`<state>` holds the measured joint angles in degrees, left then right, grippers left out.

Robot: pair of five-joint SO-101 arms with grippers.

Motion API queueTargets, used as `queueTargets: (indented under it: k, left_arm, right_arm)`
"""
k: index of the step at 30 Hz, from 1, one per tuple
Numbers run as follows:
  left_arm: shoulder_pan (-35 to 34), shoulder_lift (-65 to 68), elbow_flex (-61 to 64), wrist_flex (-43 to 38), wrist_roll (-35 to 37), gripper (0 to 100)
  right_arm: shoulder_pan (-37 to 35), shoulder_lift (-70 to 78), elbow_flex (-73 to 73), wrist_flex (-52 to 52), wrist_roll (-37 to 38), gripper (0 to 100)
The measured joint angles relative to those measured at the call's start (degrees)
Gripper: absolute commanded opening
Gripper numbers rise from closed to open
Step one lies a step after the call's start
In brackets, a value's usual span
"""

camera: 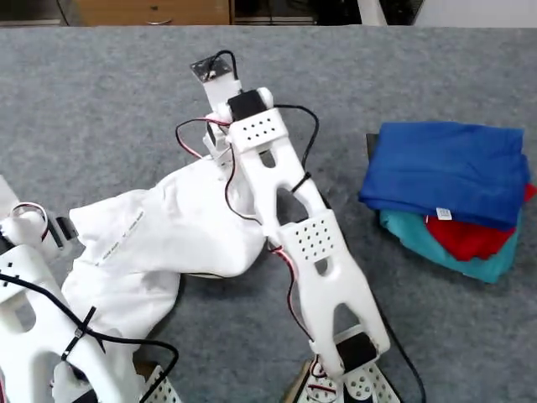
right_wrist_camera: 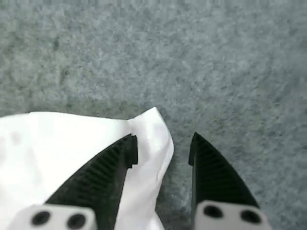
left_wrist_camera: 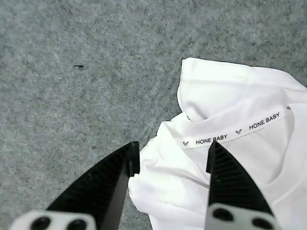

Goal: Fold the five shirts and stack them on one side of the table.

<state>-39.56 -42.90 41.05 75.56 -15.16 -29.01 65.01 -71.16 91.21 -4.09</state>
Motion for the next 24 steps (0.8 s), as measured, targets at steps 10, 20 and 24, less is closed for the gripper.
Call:
queueTargets:
  k: [10,20,24]
  left_arm:
    - [0.0,0.0,0.0,0.0,0.0,24]
    - [-0.35,0.0,0.0,0.0,0.0,24]
    - [-0.35,0.0,0.0,0.0,0.0,24]
  right_arm:
    - [-1.85,5.36,-0.18,-4.66,0.0,16.2]
    - [1.49,6.07,-2.29,-5.01,-0.09,0.5]
    - [2.73,6.33,-8.88,-4.31,-0.62,0.5]
